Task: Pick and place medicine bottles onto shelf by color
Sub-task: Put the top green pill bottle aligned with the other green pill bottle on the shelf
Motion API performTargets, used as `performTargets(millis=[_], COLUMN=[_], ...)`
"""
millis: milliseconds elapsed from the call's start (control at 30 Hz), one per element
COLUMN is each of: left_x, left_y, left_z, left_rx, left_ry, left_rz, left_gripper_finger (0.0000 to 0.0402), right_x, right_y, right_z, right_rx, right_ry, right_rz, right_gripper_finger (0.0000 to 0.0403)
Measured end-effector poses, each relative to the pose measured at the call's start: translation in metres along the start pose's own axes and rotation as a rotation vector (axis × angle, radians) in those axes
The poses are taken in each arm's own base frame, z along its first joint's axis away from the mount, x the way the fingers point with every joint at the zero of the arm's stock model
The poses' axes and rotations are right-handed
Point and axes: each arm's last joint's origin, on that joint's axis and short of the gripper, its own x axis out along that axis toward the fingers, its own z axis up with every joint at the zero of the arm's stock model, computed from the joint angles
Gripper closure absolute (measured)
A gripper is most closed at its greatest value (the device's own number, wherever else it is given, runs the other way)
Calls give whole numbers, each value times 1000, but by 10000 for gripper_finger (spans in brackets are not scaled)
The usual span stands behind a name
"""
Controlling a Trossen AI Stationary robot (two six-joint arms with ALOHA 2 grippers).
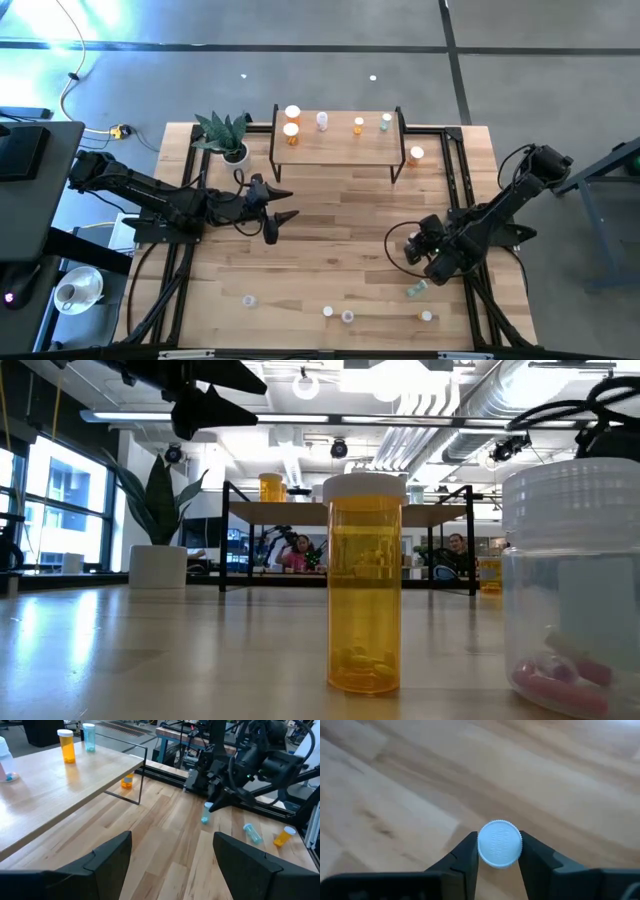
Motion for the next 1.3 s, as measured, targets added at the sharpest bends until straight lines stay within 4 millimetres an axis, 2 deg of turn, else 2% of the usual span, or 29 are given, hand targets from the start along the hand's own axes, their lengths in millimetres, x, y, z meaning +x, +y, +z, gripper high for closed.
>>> performTargets(millis=[133,300,467,600,700,900,1067,1300], left_x=[0,0,0,0,0,0,0,0], left_y=[0,0,0,0,0,0,1,1], left_z=[0,0,0,0,0,-1,-2,-2], left_rx=[39,87,121,130,163,180,185,184], left_ry=[0,0,1,4,4,13,21,21], left_rz=[0,0,0,1,0,-1,2,6], left_gripper_finger=[133,133,133,133,133,133,133,133], right_x=[2,7,16,21,22,15,-2,-38], right_y=[12,29,44,50,48,31,17,3], right_z=[1,12,36,63,85,128,158,199], right_rx=[42,55,9,-38,-72,-128,-184,-277], right_ry=[15,-1,-67,-117,-162,-284,-447,-597], right_rz=[90,202,277,340,366,378,427,314], right_gripper_finger=[296,296,295,295,295,295,295,295])
